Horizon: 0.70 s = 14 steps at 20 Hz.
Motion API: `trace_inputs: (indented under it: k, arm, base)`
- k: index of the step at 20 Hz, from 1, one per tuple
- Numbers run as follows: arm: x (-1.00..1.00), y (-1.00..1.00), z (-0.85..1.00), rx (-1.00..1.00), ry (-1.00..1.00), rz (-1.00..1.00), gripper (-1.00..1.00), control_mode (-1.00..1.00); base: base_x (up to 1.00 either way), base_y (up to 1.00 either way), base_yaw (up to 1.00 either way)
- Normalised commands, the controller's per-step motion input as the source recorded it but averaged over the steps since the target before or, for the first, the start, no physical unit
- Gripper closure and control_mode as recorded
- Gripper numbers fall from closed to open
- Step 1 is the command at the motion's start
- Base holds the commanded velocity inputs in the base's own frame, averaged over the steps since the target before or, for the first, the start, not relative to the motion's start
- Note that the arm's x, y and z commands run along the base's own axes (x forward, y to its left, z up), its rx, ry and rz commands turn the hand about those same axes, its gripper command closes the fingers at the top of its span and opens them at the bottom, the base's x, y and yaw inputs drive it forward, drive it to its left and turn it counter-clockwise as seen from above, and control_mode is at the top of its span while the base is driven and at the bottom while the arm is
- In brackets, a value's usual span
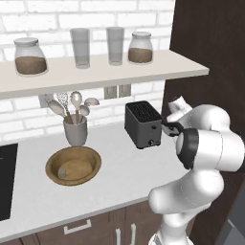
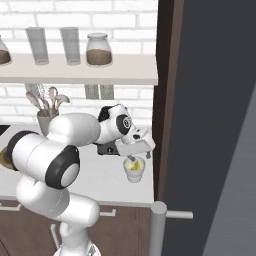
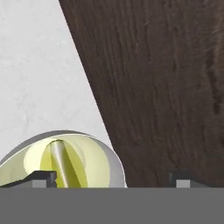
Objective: Grab a lemon wedge from the fridge and one ice cube from the ice bowl, and put them in the glass of lemonade.
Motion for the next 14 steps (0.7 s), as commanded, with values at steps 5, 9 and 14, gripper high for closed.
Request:
trace_inputs:
  k: [5,9,14]
  arm:
    - [-0.07,-0.3,-0.02,0.0,0.0,-0.04,-1.0,-1.0]
    - [-0.2,-0.19,0.0,0.0,-0.07,-0.02,-1.0,-1.0]
    - [-0.05,0.2,0.0,-0.02,-0.24,0.0,-1.0,-1.0]
  base:
    - [0.0,0.0,0.0]
    - [0.0,0.0,0.0]
    - [0.0,0.0,0.0]
